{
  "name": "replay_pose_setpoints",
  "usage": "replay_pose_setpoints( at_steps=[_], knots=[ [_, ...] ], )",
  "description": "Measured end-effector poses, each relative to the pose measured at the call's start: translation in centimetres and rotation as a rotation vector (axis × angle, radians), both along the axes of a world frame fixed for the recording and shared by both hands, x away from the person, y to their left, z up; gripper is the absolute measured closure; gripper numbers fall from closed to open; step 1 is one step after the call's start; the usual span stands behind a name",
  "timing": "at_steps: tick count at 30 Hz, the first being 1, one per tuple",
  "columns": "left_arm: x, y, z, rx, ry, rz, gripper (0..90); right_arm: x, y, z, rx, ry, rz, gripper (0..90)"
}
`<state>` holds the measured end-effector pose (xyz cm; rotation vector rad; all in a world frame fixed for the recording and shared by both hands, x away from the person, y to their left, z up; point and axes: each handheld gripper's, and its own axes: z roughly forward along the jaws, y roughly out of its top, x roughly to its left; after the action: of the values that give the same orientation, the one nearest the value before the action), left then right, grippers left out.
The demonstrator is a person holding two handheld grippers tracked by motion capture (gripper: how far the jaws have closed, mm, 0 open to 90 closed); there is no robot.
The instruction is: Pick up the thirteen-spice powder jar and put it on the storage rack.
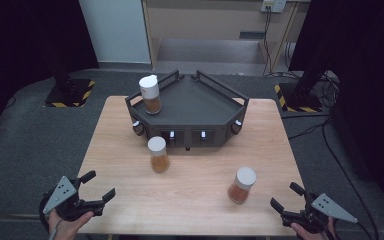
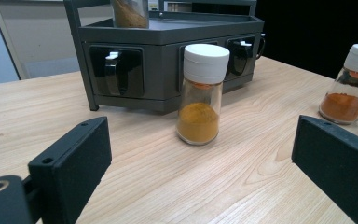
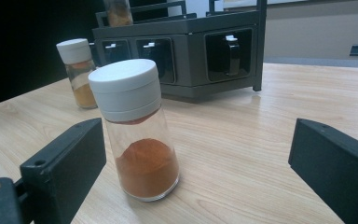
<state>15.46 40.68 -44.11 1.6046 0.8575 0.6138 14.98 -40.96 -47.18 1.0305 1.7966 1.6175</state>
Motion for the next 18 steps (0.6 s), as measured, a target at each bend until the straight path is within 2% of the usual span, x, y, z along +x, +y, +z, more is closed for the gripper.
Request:
replay_pose_setpoints(
  at_steps=[2, 4, 9, 10, 18],
  knots=[
    [0.2, 0.2, 0.0, -0.001, -0.01, -0.009, 3.2, 0.0, 0.0, 0.0, 0.002, 0.002, -0.001, 4.0],
    [0.6, 0.6, -0.3, -0.028, -0.019, -0.027, 3.2, 0.0, 0.0, -0.1, 0.008, 0.0, -0.001, 3.8],
    [1.3, 1.2, -0.5, -0.023, -0.037, -0.055, 2.7, 0.1, 0.0, -0.2, 0.021, -0.009, -0.006, 2.6],
    [1.4, 1.5, -0.7, -0.034, -0.04, -0.066, 2.6, 0.2, 0.0, -0.3, 0.023, -0.009, -0.007, 2.4],
    [1.2, 1.8, -0.8, -0.029, -0.065, -0.086, 2.1, 0.2, 0.0, -0.6, 0.045, -0.017, -0.021, 1.3]
  ],
)
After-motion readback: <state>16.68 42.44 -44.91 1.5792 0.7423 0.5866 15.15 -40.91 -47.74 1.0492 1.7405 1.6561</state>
